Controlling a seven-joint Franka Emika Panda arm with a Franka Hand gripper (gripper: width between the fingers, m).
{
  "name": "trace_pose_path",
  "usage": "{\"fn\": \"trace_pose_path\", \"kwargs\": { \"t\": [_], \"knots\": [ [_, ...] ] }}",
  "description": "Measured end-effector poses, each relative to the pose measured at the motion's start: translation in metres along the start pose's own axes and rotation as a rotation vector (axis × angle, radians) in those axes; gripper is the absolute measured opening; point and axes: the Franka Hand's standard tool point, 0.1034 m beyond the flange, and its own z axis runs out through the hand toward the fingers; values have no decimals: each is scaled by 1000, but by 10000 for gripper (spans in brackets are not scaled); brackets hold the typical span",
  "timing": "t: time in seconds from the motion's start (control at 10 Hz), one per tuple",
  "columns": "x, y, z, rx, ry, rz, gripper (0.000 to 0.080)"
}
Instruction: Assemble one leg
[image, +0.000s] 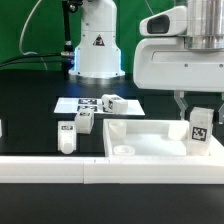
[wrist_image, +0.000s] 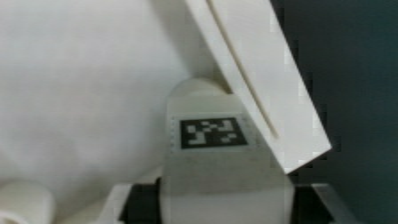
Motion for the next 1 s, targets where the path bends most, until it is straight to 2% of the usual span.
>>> {"fn": "trace_pose_path", "kwargs": {
  "t": [0.3,0.5,1.0],
  "knots": [
    [-3,-1,1,40,-59,525,293],
    [-3,-1,1,57,-92,730,293],
    [-3,0,4,53,-122,1096,293]
  ]
}}
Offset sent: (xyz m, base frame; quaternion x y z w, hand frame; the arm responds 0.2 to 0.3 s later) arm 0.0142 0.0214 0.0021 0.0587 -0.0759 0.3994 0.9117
